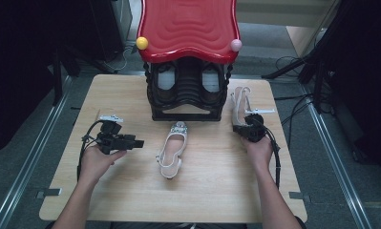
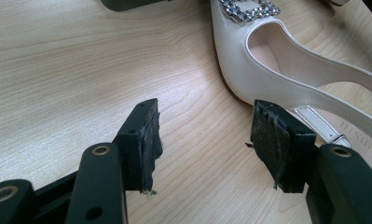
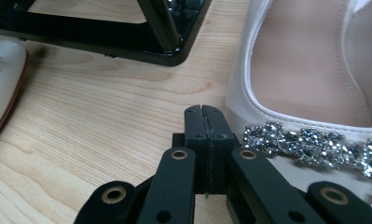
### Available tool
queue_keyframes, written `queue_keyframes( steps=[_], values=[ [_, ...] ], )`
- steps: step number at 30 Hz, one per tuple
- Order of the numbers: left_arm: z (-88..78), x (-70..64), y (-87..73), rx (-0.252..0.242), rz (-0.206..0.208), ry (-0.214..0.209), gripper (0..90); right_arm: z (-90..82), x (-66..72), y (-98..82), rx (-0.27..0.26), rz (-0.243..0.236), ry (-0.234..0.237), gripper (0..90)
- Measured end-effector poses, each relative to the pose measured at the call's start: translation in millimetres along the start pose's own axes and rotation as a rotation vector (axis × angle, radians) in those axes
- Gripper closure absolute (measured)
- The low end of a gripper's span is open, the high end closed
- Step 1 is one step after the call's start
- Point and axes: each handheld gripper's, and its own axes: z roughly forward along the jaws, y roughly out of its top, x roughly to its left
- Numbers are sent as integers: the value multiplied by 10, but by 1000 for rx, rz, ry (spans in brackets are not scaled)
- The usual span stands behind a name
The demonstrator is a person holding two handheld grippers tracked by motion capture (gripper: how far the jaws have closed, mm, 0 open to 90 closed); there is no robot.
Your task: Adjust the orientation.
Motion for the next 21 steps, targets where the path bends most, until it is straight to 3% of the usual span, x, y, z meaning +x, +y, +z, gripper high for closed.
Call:
queue_keyframes(
  steps=[6, 21],
  values=[
    [-5, 5, -1, 1, -1, -1, 427, -20, -34, -27, 4, 17, -32, 900],
    [9, 12, -7, 14, 0, -1, 426, -91, -176, -41, -10, 51, -46, 900]
  ],
)
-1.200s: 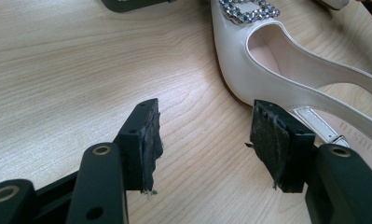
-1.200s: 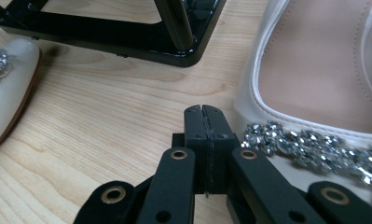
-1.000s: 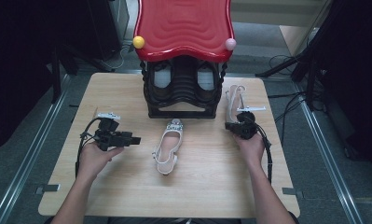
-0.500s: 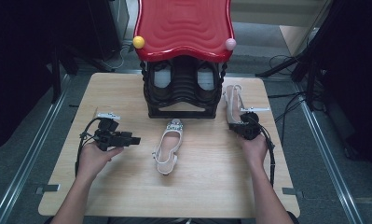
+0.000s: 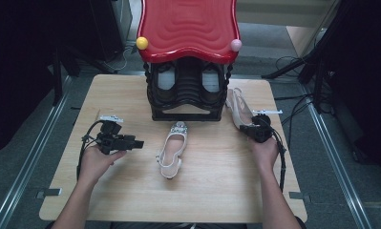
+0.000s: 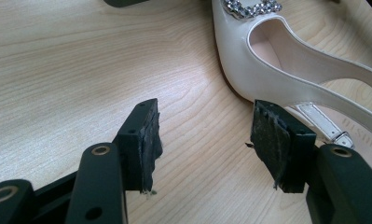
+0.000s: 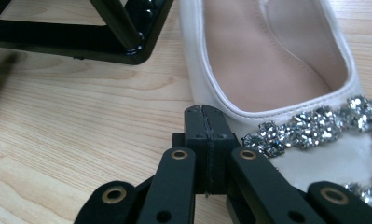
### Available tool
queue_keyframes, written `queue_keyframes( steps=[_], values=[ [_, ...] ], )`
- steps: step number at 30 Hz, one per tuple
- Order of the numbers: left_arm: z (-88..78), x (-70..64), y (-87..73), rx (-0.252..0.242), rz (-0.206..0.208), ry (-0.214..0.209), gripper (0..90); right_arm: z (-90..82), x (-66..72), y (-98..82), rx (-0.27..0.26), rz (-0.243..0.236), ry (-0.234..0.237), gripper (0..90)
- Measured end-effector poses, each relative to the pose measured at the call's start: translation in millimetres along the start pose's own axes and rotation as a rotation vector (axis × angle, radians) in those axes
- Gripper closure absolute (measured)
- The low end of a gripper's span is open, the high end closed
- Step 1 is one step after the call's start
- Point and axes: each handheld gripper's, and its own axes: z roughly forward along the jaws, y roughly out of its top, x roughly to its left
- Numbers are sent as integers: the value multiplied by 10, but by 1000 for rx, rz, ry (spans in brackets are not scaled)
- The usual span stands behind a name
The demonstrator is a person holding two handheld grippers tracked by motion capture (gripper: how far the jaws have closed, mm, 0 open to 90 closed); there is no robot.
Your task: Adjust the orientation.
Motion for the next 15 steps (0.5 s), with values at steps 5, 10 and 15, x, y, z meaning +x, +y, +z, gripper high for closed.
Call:
queue_keyframes(
  steps=[5, 10, 15],
  values=[
    [4, -9, -1, 0, 4, 2, 426, -22, -35, -7, 0, 1, -22, 900],
    [2, -5, 0, 3, 2, -2, 426, -39, -97, -21, -5, 12, -40, 900],
    [6, -9, 0, 6, 5, -1, 425, -80, -160, -23, -8, 42, -72, 900]
  ],
)
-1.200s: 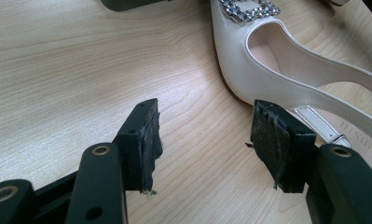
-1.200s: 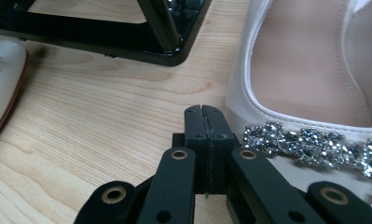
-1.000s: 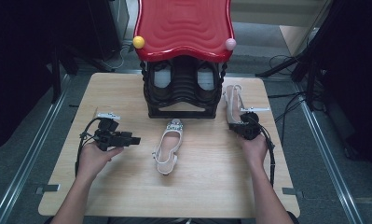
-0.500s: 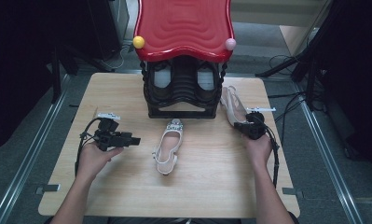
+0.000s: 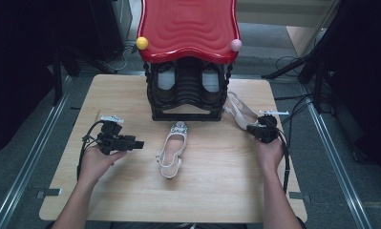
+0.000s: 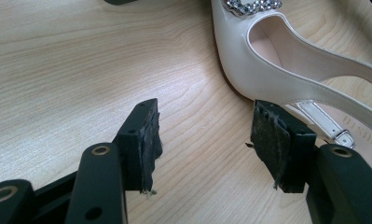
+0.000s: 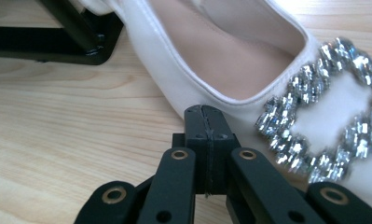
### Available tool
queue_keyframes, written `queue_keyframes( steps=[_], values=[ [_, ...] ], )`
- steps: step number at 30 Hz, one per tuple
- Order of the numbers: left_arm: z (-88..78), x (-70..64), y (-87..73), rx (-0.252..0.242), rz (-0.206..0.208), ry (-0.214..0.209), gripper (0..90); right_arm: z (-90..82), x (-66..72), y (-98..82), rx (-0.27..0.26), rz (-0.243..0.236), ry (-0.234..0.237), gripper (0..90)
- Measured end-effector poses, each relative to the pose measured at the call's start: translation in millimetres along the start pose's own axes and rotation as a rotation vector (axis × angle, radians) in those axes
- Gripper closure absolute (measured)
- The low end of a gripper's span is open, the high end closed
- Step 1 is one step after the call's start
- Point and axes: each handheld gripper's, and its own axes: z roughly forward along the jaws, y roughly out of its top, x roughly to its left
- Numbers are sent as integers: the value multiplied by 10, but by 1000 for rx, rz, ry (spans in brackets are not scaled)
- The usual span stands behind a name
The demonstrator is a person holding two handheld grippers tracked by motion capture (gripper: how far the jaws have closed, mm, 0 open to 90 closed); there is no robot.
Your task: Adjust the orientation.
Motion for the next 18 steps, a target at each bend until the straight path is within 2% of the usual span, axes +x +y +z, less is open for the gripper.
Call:
queue_keyframes(
  steps=[3, 6, 11, 18],
  values=[
    [4, 0, 0, 2, 0, 0, 425, -6, 24, -1, 6, -21, -4, 900],
    [-1, -6, -1, -1, 2, 4, 425, 3, 64, 12, -8, -25, 24, 900],
    [-28, -5, -37, -4, -2, 10, 425, 74, 142, 47, -13, -31, 61, 900],
    [-104, 9, -132, -12, -20, 24, 423, 203, 277, 125, -5, -64, 75, 900]
  ],
)
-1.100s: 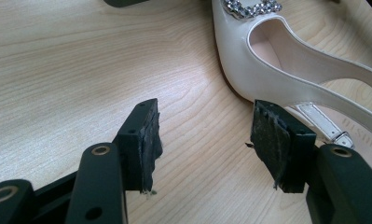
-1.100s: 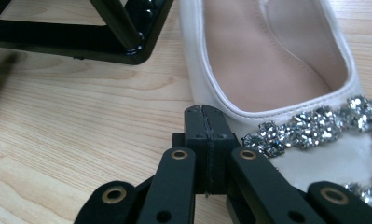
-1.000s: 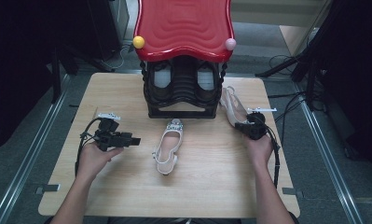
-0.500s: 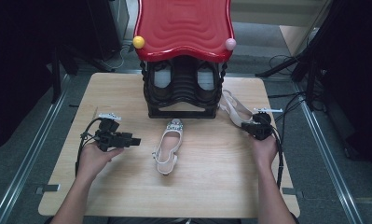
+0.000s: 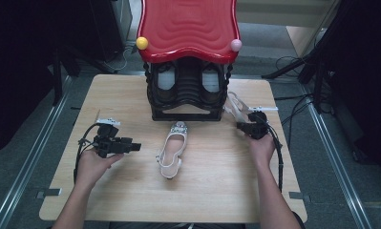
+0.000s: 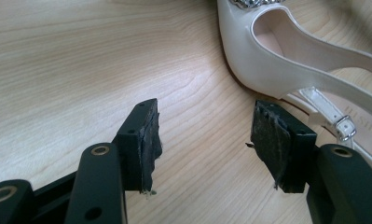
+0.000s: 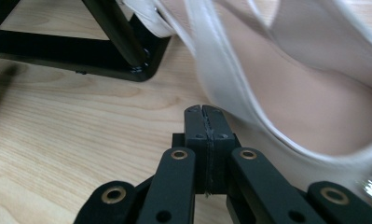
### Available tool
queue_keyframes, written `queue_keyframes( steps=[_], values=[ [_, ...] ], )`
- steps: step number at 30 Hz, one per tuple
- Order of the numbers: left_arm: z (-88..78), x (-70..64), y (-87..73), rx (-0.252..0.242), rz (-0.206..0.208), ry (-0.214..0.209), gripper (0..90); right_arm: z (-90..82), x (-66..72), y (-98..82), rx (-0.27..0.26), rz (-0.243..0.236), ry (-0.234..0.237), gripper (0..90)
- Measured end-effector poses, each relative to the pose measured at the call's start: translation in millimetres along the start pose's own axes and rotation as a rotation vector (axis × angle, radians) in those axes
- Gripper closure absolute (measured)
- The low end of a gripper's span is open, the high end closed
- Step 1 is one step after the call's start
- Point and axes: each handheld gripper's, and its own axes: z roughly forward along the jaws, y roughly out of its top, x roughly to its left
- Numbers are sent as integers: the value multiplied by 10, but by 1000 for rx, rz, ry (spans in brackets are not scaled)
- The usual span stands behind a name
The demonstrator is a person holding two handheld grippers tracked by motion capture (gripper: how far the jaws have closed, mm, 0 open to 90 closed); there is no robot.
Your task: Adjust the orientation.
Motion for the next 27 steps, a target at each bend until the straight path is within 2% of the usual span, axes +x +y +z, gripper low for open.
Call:
queue_keyframes(
  steps=[3, 10, 12, 15, 24, 27],
  values=[
    [-40, 14, -47, -9, -13, 8, 423, 70, 35, 34, -1, -16, 3, 900],
    [-103, 38, -124, -21, -32, 24, 423, 170, 69, 92, -2, -13, -5, 900],
    [-115, 46, -132, -20, -34, 22, 422, 172, 48, 94, -9, 2, 10, 900],
    [-114, 52, -136, -15, -31, 24, 421, 176, 39, 86, -19, -1, 13, 900],
    [-116, 53, -129, -21, -31, 20, 421, 158, 30, 68, -24, -39, -24, 900],
    [-112, 49, -121, -19, -32, 19, 421, 139, 2, 59, -26, -32, -27, 900]
  ],
)
